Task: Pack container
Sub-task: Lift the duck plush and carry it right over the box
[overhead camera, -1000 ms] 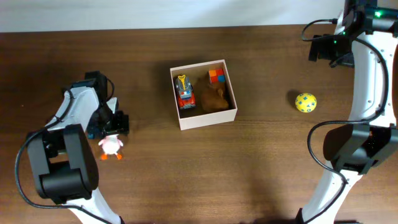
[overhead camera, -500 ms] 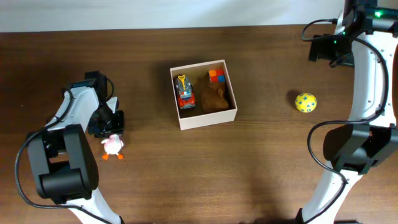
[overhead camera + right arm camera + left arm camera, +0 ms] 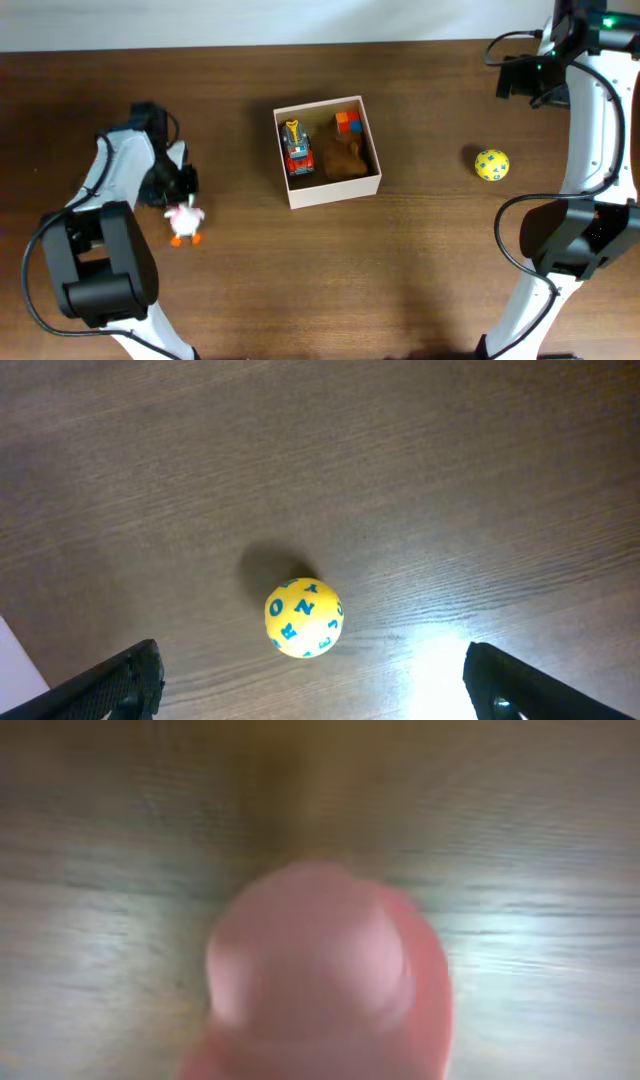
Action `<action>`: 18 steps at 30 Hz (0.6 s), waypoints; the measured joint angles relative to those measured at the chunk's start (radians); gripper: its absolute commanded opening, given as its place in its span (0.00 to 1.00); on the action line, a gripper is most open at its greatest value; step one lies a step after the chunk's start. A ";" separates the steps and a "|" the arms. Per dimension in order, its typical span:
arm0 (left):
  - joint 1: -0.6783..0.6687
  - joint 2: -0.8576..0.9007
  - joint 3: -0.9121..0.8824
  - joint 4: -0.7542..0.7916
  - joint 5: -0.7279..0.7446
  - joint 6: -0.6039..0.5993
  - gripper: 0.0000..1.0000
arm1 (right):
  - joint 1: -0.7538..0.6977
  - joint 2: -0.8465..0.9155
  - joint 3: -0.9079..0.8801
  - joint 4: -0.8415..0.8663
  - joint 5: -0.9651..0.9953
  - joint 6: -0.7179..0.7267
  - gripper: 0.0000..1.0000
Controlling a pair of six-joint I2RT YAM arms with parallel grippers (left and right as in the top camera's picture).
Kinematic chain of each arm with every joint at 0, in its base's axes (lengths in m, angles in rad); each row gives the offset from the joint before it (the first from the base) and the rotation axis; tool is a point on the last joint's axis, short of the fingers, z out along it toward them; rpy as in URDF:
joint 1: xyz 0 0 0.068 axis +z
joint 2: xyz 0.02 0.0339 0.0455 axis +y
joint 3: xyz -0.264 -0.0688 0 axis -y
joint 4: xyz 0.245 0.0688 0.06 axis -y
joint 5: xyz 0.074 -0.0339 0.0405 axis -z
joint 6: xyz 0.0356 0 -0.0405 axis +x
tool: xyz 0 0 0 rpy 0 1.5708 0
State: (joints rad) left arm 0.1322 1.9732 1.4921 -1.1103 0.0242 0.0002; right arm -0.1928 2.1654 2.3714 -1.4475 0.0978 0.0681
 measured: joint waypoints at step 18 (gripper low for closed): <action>-0.197 0.000 0.520 -0.005 0.163 -0.001 0.11 | 0.000 0.000 0.000 0.000 0.000 0.000 0.99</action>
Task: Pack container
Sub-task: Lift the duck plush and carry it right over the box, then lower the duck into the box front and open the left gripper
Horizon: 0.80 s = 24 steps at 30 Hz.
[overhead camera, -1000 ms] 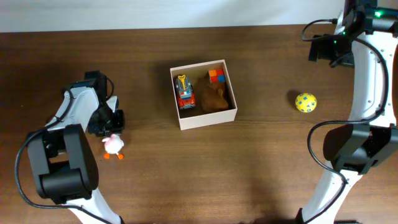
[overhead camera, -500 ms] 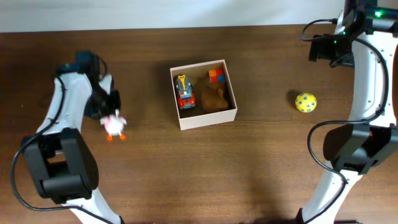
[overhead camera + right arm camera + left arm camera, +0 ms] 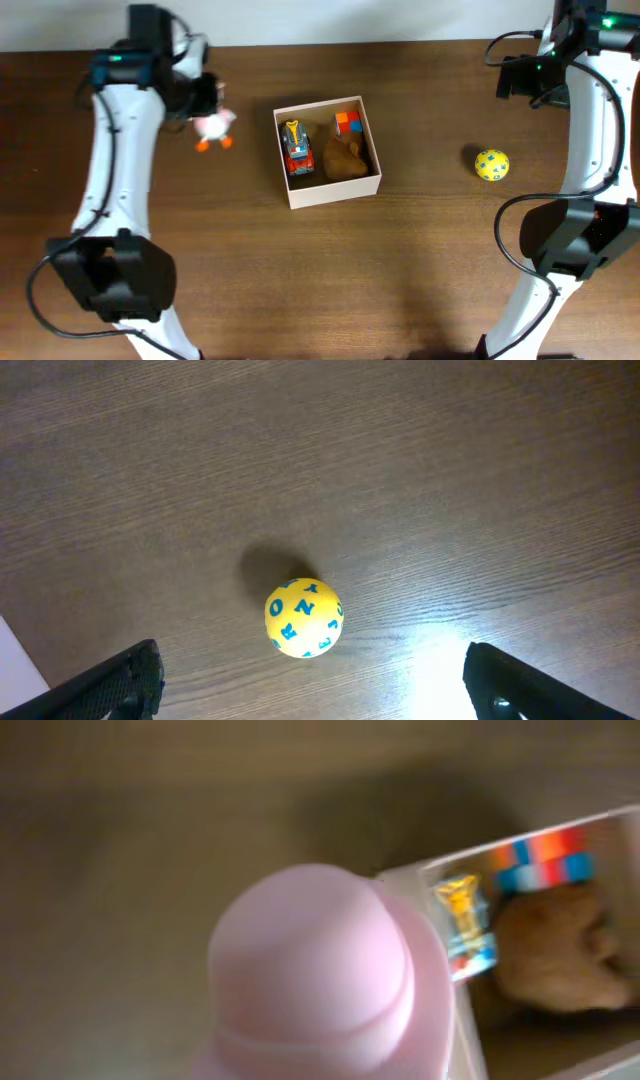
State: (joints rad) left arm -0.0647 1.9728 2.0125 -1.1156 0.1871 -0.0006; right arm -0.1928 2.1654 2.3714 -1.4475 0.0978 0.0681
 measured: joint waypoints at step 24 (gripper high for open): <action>-0.357 0.049 0.000 0.078 0.023 -0.004 0.06 | 0.000 0.000 0.000 0.000 0.000 0.000 0.99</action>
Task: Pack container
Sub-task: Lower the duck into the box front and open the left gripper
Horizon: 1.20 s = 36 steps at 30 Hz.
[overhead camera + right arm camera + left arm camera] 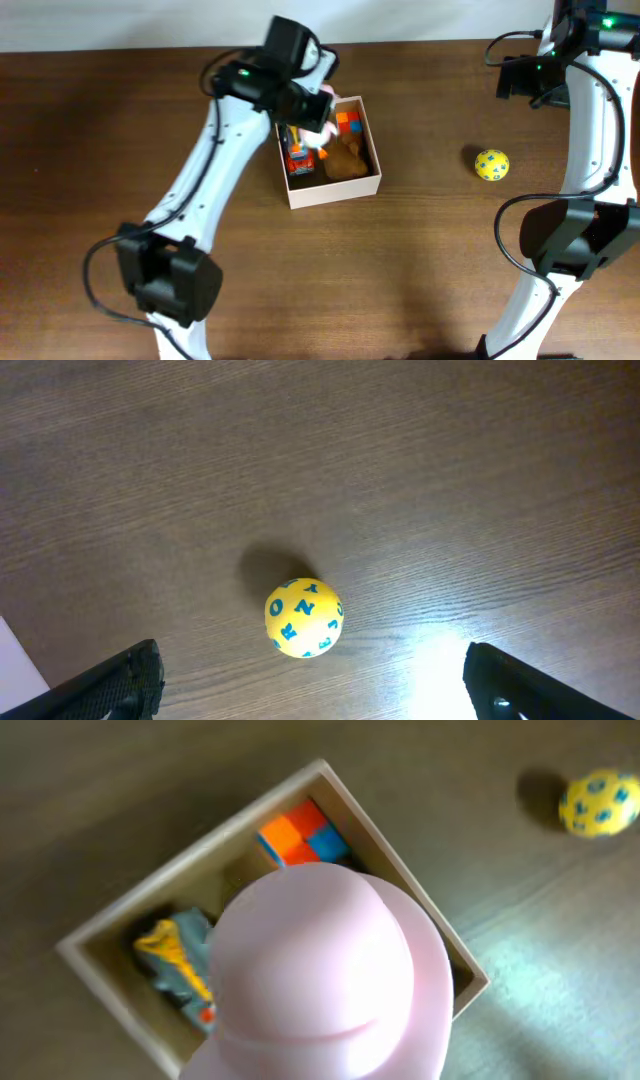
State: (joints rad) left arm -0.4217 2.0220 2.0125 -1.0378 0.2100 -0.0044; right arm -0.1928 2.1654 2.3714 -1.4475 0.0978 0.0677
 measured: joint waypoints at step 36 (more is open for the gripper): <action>-0.018 0.113 -0.006 -0.237 -0.095 0.064 0.42 | 0.000 0.000 0.000 0.000 0.000 0.000 0.99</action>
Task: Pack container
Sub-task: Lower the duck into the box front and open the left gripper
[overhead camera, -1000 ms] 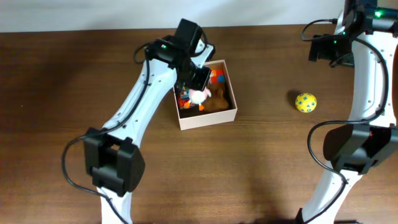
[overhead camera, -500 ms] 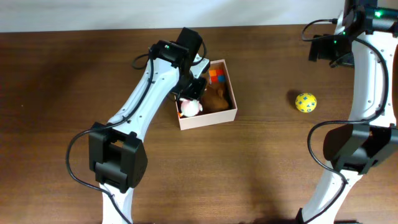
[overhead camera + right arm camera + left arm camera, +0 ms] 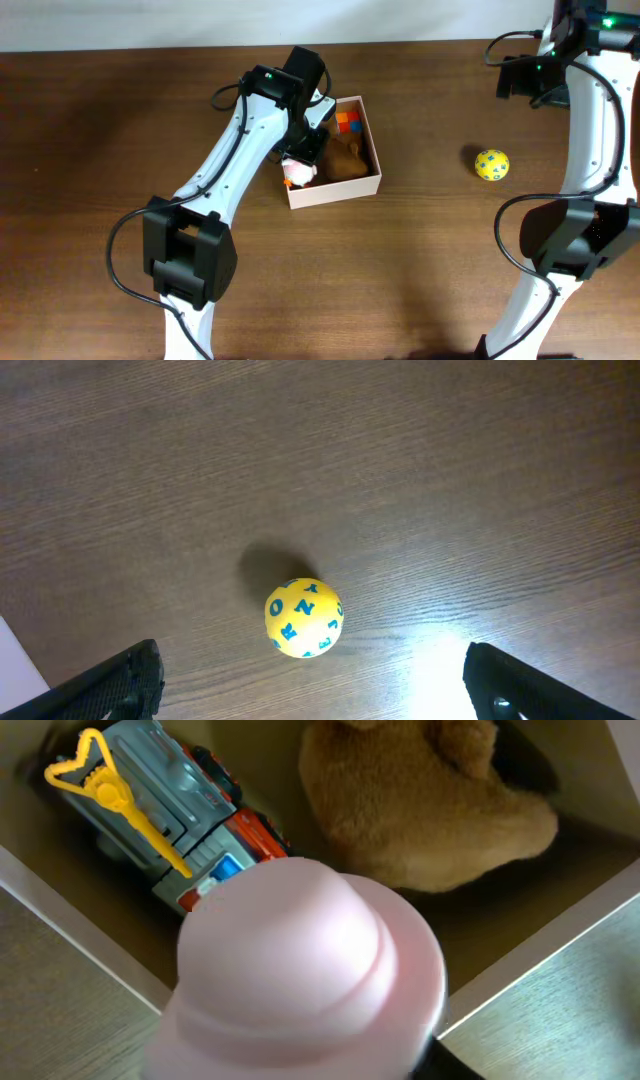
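The white open box [image 3: 336,191] stands at the table's middle. In it lie a toy truck [image 3: 150,810], a brown plush [image 3: 420,810] and coloured blocks [image 3: 348,122]. My left gripper [image 3: 306,148] is down at the box's front left corner, shut on a pink-white duck toy [image 3: 297,173]. That toy [image 3: 300,970] fills the lower left wrist view and hides the fingers. A yellow ball with blue letters [image 3: 304,618] lies on the table at the right [image 3: 491,164]. My right gripper [image 3: 315,685] hangs open high above the ball, which lies between its fingers in that view.
The wooden table [image 3: 420,270] runs to a pale wall at the back. The left arm [image 3: 235,170] stretches diagonally from the front left to the box. The right arm [image 3: 590,130] stands along the right edge.
My left gripper has come down from over the box's middle into its front left corner, the duck toy still in it. The right arm and ball have not moved.
My left gripper was shut on the duck toy at the table's left. Then it held the toy up at the back left of the box, then over the box. Now the toy is low inside the box. The right gripper stayed open over the ball throughout.
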Action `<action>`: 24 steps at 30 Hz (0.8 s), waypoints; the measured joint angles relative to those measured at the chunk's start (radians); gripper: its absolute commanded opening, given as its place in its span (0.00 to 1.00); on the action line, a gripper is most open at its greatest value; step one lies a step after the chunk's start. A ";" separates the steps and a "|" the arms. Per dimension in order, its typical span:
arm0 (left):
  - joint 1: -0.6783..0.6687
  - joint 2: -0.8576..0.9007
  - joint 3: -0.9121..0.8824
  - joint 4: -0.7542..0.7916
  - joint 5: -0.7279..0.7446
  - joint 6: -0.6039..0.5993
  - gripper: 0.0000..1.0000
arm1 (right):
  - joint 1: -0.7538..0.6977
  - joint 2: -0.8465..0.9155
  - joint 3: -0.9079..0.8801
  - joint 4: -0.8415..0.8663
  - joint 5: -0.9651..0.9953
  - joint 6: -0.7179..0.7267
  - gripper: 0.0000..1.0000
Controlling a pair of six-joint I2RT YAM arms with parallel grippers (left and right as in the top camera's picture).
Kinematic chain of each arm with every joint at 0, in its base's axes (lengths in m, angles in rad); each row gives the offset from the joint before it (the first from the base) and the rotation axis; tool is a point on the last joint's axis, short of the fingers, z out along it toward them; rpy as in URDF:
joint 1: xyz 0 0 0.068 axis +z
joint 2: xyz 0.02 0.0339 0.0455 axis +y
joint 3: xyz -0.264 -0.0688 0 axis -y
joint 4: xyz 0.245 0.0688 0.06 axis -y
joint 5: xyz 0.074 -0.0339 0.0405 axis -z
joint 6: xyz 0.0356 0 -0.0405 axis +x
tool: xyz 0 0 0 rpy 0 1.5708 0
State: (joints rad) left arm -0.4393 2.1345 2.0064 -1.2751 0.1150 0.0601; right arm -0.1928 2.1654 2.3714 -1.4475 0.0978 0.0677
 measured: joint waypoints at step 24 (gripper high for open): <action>0.009 0.000 0.003 -0.060 -0.019 -0.035 0.61 | 0.000 0.000 0.000 0.000 0.000 0.001 0.99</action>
State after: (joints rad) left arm -0.4301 2.1345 2.0090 -1.3346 0.0959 0.0254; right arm -0.1928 2.1654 2.3714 -1.4475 0.0978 0.0685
